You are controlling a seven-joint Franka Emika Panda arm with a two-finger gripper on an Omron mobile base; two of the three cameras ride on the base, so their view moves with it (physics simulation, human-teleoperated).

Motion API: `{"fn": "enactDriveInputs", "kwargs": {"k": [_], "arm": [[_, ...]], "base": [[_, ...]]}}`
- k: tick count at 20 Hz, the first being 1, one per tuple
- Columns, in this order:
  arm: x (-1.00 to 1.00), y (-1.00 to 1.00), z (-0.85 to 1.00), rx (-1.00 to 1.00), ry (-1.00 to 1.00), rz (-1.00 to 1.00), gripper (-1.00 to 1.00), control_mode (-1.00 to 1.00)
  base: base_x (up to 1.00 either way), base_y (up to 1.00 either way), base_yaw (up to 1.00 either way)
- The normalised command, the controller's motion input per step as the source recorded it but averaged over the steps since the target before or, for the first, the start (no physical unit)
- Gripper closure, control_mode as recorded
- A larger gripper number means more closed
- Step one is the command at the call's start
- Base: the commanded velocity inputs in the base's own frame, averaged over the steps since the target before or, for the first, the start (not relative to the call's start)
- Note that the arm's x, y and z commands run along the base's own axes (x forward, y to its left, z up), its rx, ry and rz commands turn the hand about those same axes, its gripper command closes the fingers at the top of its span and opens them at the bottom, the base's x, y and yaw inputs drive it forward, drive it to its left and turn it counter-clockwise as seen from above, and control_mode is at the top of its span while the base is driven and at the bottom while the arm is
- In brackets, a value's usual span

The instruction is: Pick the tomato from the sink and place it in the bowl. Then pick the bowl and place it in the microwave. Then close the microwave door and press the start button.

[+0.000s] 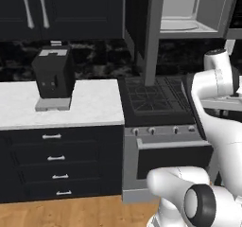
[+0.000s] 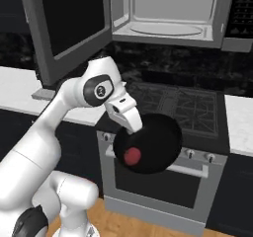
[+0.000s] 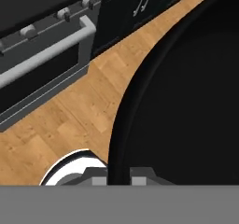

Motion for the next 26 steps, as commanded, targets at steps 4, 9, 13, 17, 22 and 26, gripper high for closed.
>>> {"fn": "enactDriveInputs", "kwargs": {"k": [4, 9, 13, 17, 22, 26], "arm": [[0.0, 0.0, 0.0, 0.0, 0.0, 0.0, 1.0, 1.0], [0.0, 0.0, 0.0, 0.0, 0.0, 0.0, 1.0, 1.0], [0.0, 0.0, 0.0, 0.0, 0.0, 0.0, 1.0, 1.0], [0.0, 0.0, 0.0, 0.0, 0.0, 0.0, 1.0, 1.0], [0.0, 0.0, 0.0, 0.0, 0.0, 0.0, 1.0, 1.0], [0.0, 0.0, 0.0, 0.0, 0.0, 0.0, 1.0, 1.0]], "base": [[0.76, -0.32, 0.0], [0.55, -0.42, 0.0], [0.08, -0.78, 0.0], [0.22, -0.52, 0.0], [0.65, -0.12, 0.0], [0.82, 0.0, -0.05]]}}
